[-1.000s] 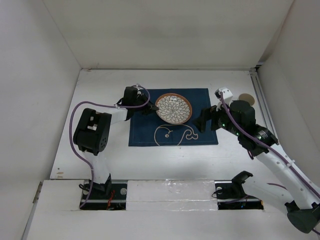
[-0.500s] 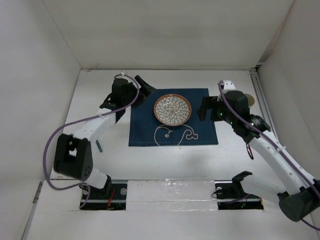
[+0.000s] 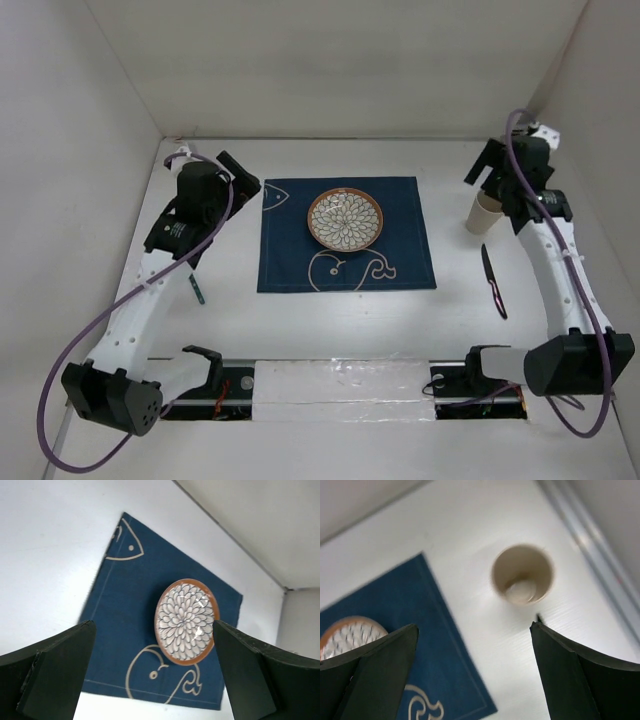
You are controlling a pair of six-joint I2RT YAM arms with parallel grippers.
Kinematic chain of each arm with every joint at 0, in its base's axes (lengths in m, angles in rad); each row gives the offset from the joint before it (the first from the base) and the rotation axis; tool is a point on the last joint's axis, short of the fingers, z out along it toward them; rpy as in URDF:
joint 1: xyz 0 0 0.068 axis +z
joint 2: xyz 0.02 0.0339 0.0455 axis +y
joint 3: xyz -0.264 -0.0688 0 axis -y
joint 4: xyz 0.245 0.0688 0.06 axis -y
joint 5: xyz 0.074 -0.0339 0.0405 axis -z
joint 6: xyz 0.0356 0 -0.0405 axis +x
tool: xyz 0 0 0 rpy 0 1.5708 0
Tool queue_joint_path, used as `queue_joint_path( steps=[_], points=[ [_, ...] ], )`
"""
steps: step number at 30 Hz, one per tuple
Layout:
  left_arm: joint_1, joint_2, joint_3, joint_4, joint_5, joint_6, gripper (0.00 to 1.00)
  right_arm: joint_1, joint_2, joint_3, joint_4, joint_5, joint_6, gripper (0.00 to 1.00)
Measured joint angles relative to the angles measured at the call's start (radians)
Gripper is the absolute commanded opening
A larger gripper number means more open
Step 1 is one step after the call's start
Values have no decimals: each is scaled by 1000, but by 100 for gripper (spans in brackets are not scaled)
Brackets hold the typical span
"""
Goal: Set the dinner table for one person
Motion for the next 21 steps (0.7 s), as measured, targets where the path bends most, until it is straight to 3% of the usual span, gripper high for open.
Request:
queue_joint_path(
  steps=[6,15,19,21],
  points=[
    [4,-17,11,-85,-17,109,100,-200,121,109,2,-10,-10,97],
    [4,-4,-56,-94,48,157,100,-351,209,-15,20,-137,-11,90],
    [4,-4,-76,-69,91,162,100,-369,276,-15,61,-172,-10,76],
    [4,-4,-78,-60,113,164,100,-372,319,-15,77,-200,-10,64]
  ],
)
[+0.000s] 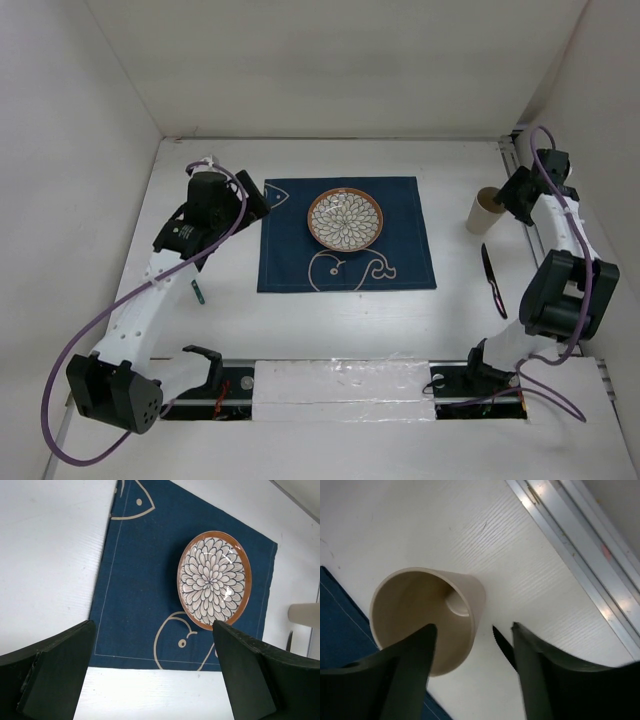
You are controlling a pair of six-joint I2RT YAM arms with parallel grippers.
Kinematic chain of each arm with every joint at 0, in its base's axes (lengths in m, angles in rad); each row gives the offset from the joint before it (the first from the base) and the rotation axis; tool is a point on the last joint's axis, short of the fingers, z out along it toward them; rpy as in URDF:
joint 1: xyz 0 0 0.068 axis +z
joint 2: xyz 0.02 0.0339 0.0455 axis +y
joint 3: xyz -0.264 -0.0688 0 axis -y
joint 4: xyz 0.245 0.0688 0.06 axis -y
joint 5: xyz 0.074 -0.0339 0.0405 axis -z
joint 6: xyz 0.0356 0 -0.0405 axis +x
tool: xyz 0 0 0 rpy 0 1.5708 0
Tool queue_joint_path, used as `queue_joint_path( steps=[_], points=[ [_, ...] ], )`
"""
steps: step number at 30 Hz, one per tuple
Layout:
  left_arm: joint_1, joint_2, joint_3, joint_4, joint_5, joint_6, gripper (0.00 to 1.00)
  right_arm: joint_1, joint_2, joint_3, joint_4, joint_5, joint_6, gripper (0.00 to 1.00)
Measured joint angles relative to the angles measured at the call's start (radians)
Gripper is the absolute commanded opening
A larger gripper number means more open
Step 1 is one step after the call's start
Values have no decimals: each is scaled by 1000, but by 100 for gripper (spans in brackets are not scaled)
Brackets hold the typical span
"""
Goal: Set the dinner table for one person
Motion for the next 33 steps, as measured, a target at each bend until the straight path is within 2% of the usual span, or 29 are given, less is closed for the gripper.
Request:
queue_joint_path(
  steps=[2,3,5,6,7,11,15,19,22,28,33],
  points=[
    [0,3,0,7,18,4,100,0,39,0,16,-21,0,51],
    [0,5,0,10,25,6,100,0,52,-1,20,-27,3,37],
    [0,11,0,14,38,8,100,3,71,-1,25,-33,7,29],
    [0,14,0,16,43,10,100,5,73,-1,29,-33,9,21],
    [0,16,0,16,48,11,100,8,74,0,30,-34,8,0],
    [0,21,0,18,57,15,100,47,79,40,14,-12,9,0],
    [0,21,-1,28,61,17,100,175,106,179,-39,46,-12,0],
    [0,21,-1,32,64,18,100,305,204,378,-54,76,-27,0],
    [0,21,-1,32,65,18,100,374,278,467,-77,79,-32,0],
    [0,26,-1,32,66,18,100,457,473,625,-154,88,-42,0],
    [0,28,-1,32,66,19,100,505,568,701,-208,122,-47,0]
  ],
)
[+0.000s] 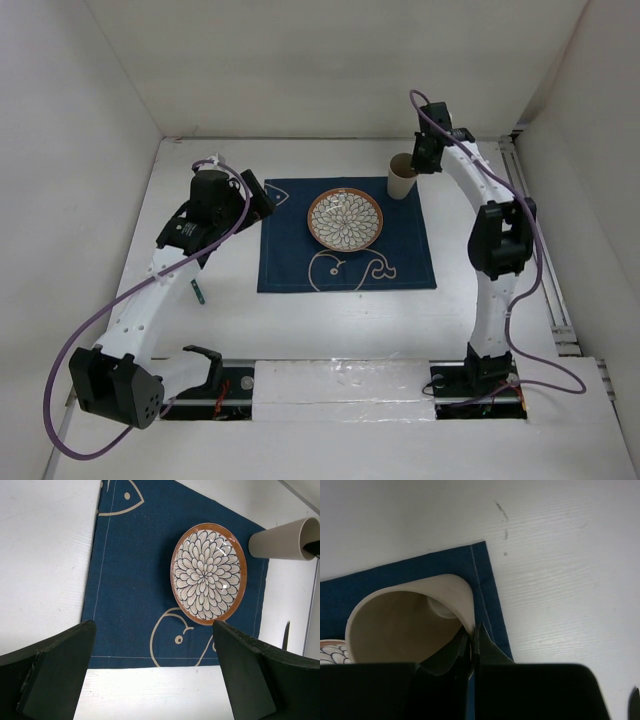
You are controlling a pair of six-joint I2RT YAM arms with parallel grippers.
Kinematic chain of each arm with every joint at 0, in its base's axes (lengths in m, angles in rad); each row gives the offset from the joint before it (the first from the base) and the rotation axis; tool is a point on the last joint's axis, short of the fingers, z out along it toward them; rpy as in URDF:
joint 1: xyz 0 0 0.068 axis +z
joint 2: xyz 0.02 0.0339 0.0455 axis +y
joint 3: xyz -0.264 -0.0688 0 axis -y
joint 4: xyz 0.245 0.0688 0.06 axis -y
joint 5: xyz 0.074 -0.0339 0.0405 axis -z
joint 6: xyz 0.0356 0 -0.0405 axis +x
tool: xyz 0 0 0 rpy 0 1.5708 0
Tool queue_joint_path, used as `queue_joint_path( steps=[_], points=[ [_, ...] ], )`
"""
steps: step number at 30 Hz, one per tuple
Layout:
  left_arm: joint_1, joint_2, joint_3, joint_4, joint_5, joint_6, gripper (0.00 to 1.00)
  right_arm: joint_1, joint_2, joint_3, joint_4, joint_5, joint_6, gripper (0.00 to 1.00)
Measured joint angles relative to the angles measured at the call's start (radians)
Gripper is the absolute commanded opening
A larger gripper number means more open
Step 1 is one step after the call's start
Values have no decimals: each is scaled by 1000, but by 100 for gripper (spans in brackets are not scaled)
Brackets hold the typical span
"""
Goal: Set the dinner table for one person
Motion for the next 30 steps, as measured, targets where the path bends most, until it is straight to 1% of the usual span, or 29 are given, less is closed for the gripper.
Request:
queue_joint_path(
  steps=[2,4,5,6,8,9,12,13,15,16,19,22,25,28,30],
  points=[
    [0,0,0,0,0,3,100,12,16,39,-13,9,-2,1],
    [0,0,0,0,0,6,100,19,25,63,-20,21,-2,7],
    [0,0,0,0,0,7,100,26,27,69,-23,28,-2,25],
    [0,0,0,0,0,8,100,28,28,71,-26,32,-1,36],
    [0,0,0,0,0,10,100,34,29,73,-31,40,-1,47],
    [0,0,0,0,0,10,100,35,29,73,-32,40,-1,58],
    [0,0,0,0,0,10,100,37,29,73,-40,44,4,72],
    [0,0,0,0,0,10,100,37,29,73,-41,47,5,81],
    [0,0,0,-2,0,13,100,37,27,73,-48,55,10,83],
    [0,0,0,-6,-4,14,100,37,21,71,-50,57,11,99],
    [0,0,10,-42,-32,26,100,31,-48,14,-40,61,14,99],
    [0,-11,30,-87,-77,50,100,16,-230,-153,-19,61,8,99],
    [0,-62,35,-123,-132,80,100,-26,-469,-361,27,60,8,99],
    [0,-140,27,-142,-192,100,100,-93,-671,-569,74,39,10,99],
    [0,-200,3,-141,-228,103,100,-161,-748,-687,90,-10,12,99]
  ],
)
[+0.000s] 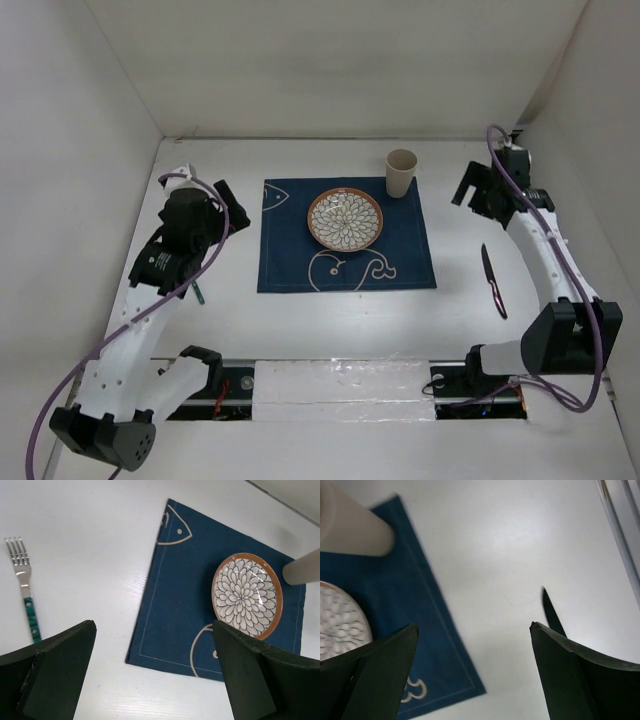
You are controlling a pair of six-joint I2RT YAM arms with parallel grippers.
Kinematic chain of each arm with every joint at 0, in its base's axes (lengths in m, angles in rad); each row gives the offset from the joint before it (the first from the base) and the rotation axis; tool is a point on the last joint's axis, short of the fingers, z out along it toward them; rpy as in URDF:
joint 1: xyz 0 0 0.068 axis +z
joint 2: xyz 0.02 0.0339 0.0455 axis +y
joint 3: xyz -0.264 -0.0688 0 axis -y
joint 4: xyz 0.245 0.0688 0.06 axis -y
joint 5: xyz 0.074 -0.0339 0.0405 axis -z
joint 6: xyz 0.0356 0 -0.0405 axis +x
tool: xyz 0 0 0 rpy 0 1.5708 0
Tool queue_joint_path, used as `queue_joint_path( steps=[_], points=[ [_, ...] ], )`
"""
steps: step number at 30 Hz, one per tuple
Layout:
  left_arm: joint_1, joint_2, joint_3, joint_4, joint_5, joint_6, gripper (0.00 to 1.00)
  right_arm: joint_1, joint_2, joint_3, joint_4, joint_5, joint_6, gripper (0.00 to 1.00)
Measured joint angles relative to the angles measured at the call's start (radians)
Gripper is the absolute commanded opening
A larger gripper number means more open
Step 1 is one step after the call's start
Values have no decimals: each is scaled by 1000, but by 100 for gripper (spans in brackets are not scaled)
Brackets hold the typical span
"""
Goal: Set the dinner table for one person
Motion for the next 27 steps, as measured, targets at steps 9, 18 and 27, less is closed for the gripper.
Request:
queue_joint_path(
  steps=[9,18,27],
  points=[
    [0,-70,-46,-5,-88,0,100,-229,-86,-319,-64,-93,9,99],
    [0,-71,-46,-6,-82,1,100,-319,-82,-335,-74,-152,56,99],
    [0,-84,-46,-11,-51,5,100,-366,71,-394,-92,-142,85,99]
  ],
)
